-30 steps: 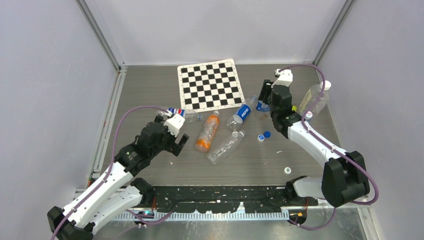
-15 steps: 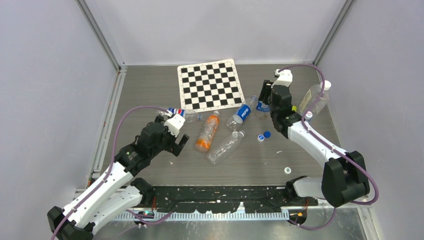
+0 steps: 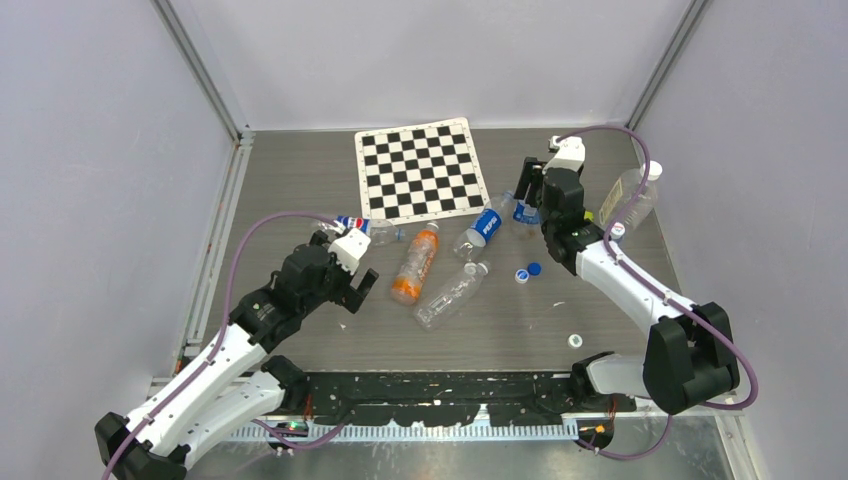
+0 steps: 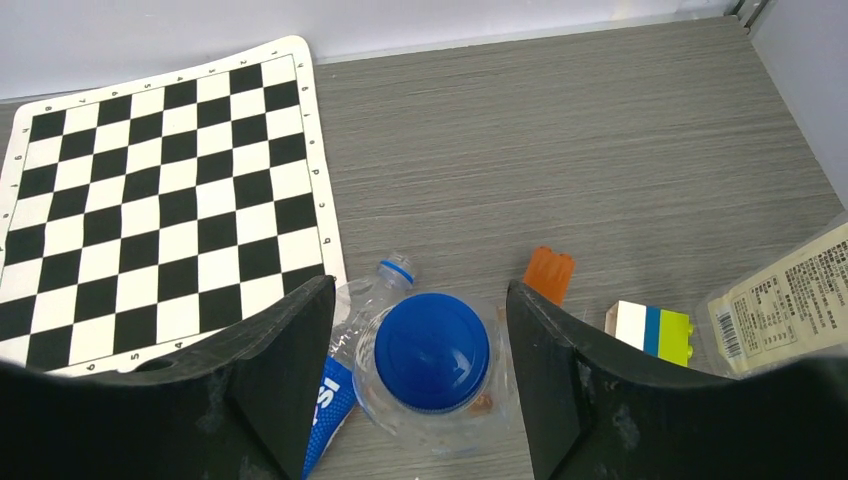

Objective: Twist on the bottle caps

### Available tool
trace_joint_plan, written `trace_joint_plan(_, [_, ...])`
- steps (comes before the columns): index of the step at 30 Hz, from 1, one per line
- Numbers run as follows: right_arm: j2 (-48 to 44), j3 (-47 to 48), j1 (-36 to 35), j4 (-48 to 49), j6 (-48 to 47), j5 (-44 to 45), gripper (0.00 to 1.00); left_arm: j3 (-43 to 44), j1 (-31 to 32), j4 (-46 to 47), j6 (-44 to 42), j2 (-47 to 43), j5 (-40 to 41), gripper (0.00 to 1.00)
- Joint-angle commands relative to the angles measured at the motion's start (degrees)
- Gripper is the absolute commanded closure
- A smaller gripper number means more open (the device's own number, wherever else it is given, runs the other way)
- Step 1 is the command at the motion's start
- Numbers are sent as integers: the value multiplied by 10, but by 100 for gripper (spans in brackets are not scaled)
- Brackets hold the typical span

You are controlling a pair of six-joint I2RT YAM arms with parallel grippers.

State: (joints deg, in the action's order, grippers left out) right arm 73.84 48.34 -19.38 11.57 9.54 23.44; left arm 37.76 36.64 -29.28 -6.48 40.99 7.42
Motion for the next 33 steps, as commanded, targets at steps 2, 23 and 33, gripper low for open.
trace_joint_plan(2, [-23, 26, 1, 15, -7, 11, 31, -2, 0, 26, -5, -4, -6, 0])
trace_joint_plan(23, [-75, 34, 1, -15, -14, 19, 23, 1, 0, 19, 0, -4, -9, 0])
trace_joint_plan(33, [-189, 68, 1, -188, 49, -3, 5, 77, -1, -65, 149, 39, 9, 0])
